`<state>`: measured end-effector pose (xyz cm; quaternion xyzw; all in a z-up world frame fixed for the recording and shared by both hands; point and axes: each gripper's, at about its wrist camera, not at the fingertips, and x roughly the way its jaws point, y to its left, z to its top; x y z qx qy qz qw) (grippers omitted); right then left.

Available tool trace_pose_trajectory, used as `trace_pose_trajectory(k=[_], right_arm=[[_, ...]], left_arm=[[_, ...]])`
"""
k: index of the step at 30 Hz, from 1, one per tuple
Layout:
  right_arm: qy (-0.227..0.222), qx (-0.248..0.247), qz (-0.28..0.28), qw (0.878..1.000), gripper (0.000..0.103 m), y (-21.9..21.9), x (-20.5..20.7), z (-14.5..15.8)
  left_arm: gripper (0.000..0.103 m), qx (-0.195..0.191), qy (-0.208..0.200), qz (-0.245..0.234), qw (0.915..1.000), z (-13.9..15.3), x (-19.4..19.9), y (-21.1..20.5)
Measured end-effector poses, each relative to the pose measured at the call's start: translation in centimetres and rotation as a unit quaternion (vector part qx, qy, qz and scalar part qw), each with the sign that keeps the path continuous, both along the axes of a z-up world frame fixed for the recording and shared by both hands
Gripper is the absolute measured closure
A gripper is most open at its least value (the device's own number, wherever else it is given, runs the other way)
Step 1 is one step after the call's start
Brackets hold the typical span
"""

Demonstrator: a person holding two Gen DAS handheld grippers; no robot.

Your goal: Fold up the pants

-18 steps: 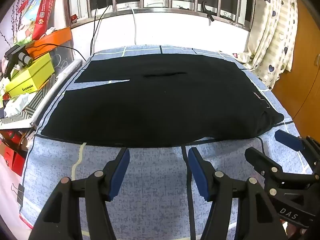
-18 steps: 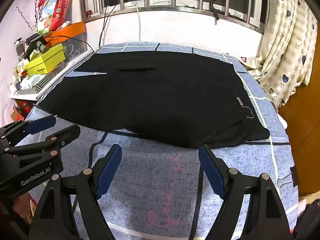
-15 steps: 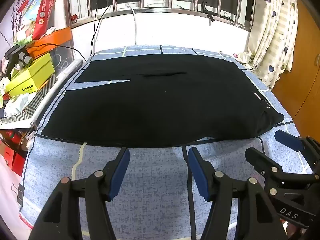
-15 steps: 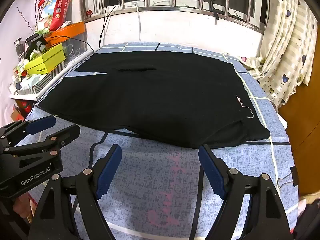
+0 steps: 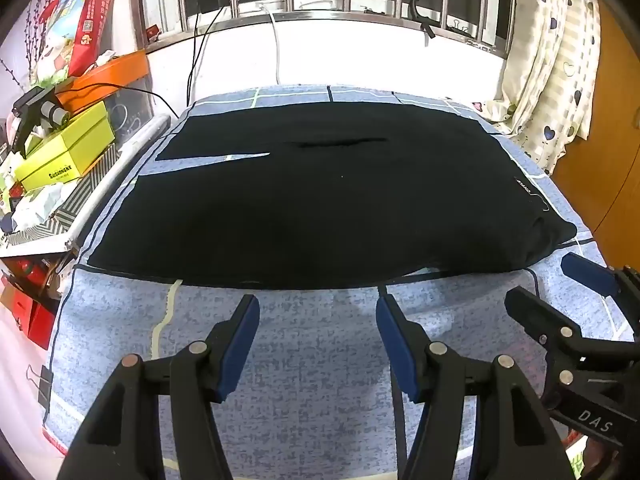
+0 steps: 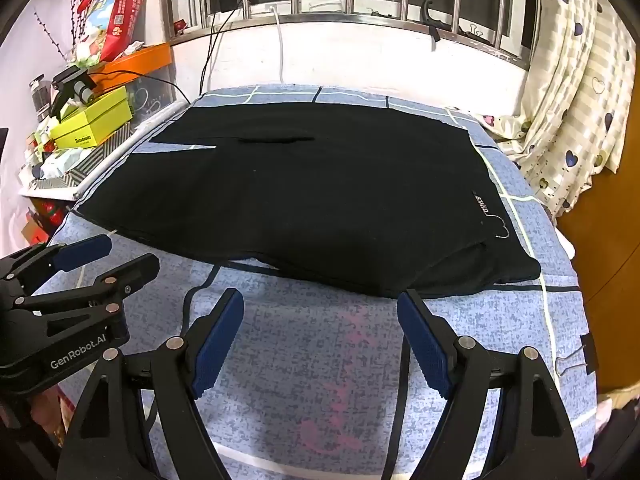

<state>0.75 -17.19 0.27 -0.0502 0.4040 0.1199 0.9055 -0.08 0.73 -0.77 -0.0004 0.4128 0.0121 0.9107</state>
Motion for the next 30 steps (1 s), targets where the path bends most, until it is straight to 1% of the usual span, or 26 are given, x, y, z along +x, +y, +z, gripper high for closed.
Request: trace_pose_trajectory(k=[5, 7, 12, 18, 25, 27, 30], right_arm=[[0.0, 0.0, 0.0, 1.0, 0.024, 0.02, -0.05, 0.05], [0.0, 0.0, 0.0, 1.0, 0.024, 0.02, -0.05, 0.04], [-0.001, -0.001, 0.0, 1.0, 0.024, 0.03, -0.07, 0.05], [-0.001, -0.001, 0.0, 1.0, 0.024, 0.05, -0.26, 0.09], [-0.002, -0.001, 0.0, 1.0, 0.024, -0.07, -0.11, 0.11], [-0.001, 0.0, 0.0, 1.0, 0.024, -0.18, -0.02, -0.03], [-0.002, 0.0, 0.0, 1.0, 0.024, -0.17, -0.19, 0.29]], left_arm=[[0.04, -0.006, 0.004, -0.001, 1.0, -0.28, -0.1, 0.22], [0.04, -0.001, 0.008, 0.001, 1.0, -0.29, 0.1, 0.15], [0.04, -0.021, 0.012, -0.001, 0.9997, -0.54, -0.04, 0.55], [0.04, -0.016, 0.015, -0.005, 0.9998, -0.56, 0.05, 0.46], [0.04, -0.014, 0.007, -0.008, 0.9998, -0.3, -0.09, 0.35], [0.04, -0.023, 0.001, -0.009, 0.9997, -0.13, -0.19, 0.48], [0.04, -0.024, -0.004, -0.007, 0.9997, 0.01, -0.26, 0.59]])
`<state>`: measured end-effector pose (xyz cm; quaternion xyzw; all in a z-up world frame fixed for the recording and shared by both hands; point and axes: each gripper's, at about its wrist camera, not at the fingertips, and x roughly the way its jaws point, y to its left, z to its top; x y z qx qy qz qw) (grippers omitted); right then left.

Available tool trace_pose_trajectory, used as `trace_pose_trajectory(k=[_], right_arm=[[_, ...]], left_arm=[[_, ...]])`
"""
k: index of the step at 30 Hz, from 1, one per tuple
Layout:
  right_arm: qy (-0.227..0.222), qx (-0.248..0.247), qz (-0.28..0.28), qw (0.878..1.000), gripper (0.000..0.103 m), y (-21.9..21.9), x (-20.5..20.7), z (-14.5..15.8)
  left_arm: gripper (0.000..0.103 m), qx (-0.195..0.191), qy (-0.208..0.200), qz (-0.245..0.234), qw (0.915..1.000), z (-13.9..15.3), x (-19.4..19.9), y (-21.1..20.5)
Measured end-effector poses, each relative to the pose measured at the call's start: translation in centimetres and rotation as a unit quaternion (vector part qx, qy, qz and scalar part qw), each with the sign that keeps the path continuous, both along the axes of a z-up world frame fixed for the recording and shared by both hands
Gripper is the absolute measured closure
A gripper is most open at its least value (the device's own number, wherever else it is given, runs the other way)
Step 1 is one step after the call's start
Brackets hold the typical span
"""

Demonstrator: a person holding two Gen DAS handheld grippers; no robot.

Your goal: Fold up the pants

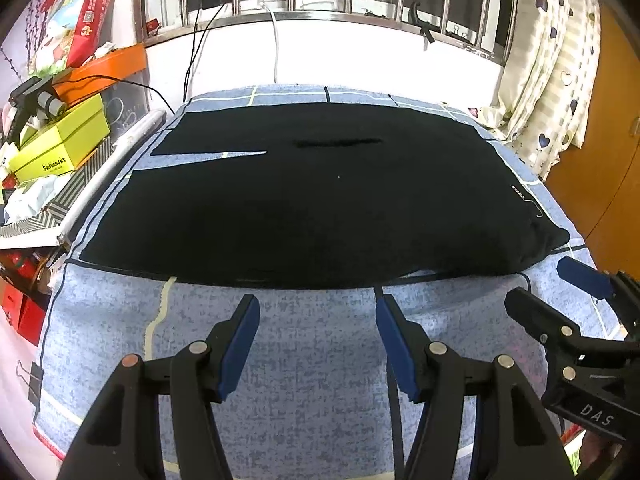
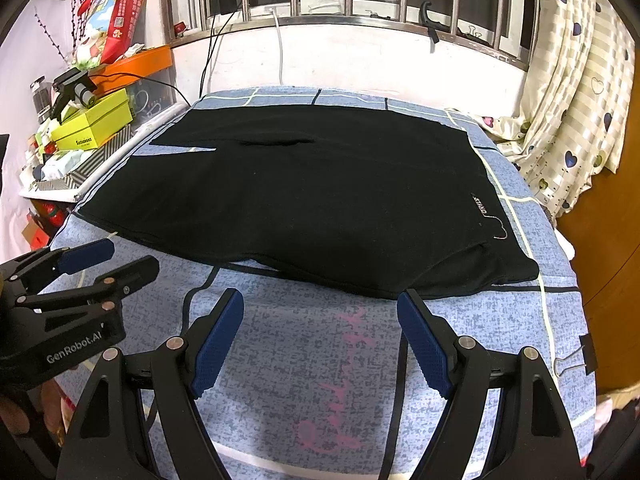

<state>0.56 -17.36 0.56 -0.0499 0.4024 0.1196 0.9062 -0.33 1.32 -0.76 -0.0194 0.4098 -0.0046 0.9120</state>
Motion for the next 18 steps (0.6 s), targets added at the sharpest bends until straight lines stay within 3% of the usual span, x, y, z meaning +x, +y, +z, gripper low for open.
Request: trace_pose_trajectory(k=[18], right_arm=[[0.001, 0.002, 0.001, 1.0, 0.024, 0.26, 0.39, 0.12]], left_arm=[[0.041, -0.014, 0.014, -0.009, 0.9998, -0.29, 1.16, 0.17]])
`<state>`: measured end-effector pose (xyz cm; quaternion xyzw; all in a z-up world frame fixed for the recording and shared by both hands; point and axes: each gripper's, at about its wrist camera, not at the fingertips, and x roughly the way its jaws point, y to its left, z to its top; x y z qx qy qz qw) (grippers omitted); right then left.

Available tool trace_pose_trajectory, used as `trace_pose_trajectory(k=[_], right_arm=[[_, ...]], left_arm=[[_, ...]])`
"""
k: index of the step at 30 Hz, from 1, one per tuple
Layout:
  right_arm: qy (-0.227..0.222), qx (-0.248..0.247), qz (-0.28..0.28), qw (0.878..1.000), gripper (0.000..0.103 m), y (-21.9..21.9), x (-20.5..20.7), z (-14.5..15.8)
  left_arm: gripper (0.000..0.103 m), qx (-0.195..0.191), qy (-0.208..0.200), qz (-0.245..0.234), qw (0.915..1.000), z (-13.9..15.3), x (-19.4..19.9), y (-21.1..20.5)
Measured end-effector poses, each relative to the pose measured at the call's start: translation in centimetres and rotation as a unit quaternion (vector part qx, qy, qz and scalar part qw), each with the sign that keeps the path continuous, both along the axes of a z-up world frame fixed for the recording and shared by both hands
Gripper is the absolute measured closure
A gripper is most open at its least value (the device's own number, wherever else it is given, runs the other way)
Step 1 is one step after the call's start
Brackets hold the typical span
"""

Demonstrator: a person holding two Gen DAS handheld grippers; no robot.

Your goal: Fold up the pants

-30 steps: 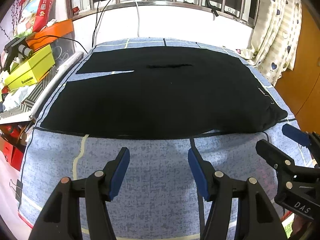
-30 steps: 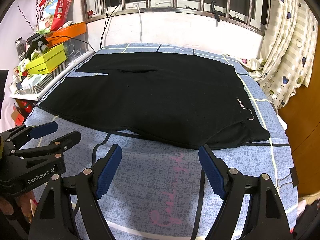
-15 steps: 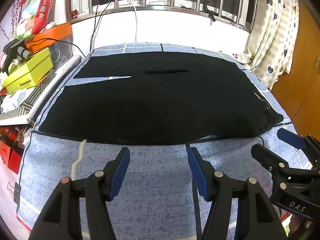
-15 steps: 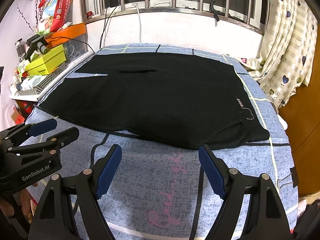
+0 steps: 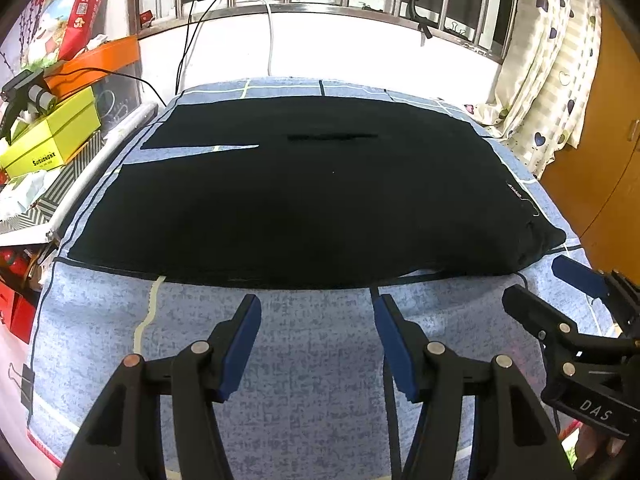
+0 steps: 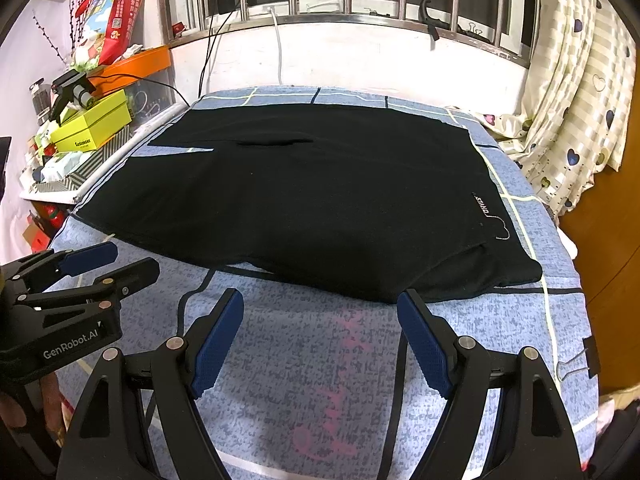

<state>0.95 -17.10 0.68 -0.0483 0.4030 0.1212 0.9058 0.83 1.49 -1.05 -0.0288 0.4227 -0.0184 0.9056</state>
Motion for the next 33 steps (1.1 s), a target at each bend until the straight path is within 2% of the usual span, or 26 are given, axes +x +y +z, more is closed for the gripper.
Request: trace_pose_trajectory(k=[5, 9, 33], right_arm=[[0.002, 0.0, 0.0, 1.0, 0.024, -0.3, 0.6, -0.6], [0.002, 0.001, 0.0, 1.0, 0.024, -0.4, 0.6, -0.5], [0.0, 0.0, 0.004, 1.0, 0.024, -0.3, 1.0, -1.0]], left_arm=[[0.041, -0.002, -0.001, -0.006, 1.0, 0.0, 0.1, -0.1], [0.045, -0.003, 0.001, -0.013, 0.9999, 0.0, 0.3, -0.2], [0.049, -0.006, 0.0, -0.022, 0.9997, -0.1, 0.6, -0.1]])
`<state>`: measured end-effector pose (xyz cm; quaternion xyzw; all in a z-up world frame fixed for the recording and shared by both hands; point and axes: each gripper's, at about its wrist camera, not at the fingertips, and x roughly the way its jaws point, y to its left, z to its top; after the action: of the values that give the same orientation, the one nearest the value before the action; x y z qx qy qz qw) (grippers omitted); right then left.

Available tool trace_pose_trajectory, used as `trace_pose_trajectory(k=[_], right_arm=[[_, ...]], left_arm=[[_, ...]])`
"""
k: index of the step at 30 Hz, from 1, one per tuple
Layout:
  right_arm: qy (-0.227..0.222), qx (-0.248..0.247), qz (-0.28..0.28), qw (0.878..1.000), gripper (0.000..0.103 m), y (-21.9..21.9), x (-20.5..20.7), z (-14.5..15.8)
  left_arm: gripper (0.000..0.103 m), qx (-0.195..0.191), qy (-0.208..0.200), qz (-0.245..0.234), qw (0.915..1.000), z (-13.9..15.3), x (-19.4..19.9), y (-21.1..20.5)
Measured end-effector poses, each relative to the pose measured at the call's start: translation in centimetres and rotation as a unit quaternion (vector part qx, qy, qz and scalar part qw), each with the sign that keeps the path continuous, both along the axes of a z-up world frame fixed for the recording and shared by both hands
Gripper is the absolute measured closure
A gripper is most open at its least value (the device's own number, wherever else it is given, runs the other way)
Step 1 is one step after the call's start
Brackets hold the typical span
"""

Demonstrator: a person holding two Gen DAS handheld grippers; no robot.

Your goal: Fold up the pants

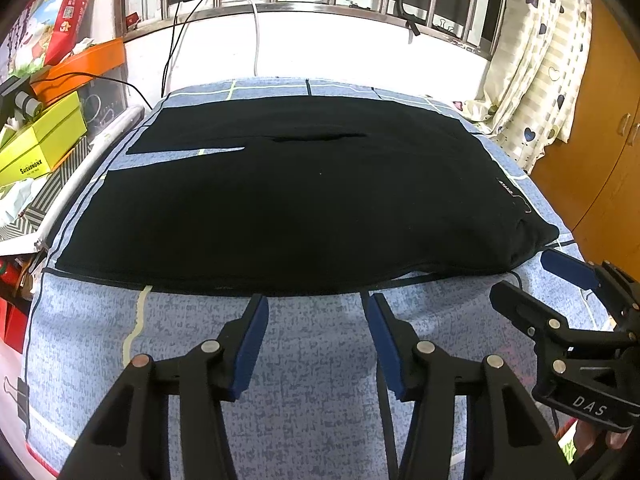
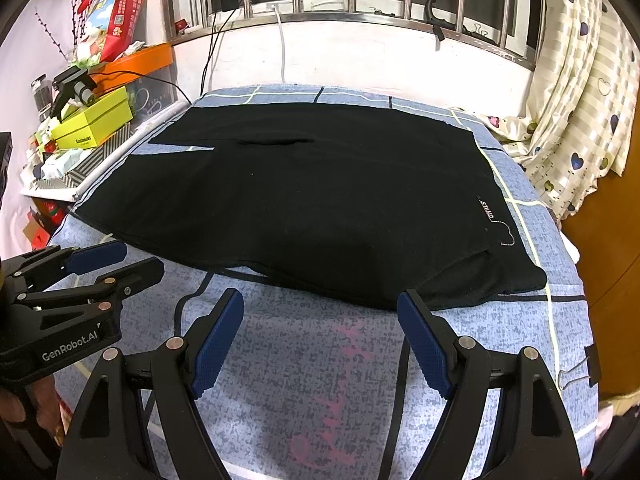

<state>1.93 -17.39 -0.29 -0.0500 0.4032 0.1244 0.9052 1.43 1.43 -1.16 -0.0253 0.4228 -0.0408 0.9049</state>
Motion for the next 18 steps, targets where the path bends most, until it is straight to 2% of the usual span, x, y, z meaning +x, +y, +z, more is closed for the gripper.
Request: trace_pose_trajectory(k=[18], right_arm=[[0.001, 0.005, 0.008, 1.0, 0.024, 0.18, 0.25, -0.21]], left_arm=[[0.05, 0.007, -0.002, 0.0, 1.0, 0.0, 0.6, 0.12]])
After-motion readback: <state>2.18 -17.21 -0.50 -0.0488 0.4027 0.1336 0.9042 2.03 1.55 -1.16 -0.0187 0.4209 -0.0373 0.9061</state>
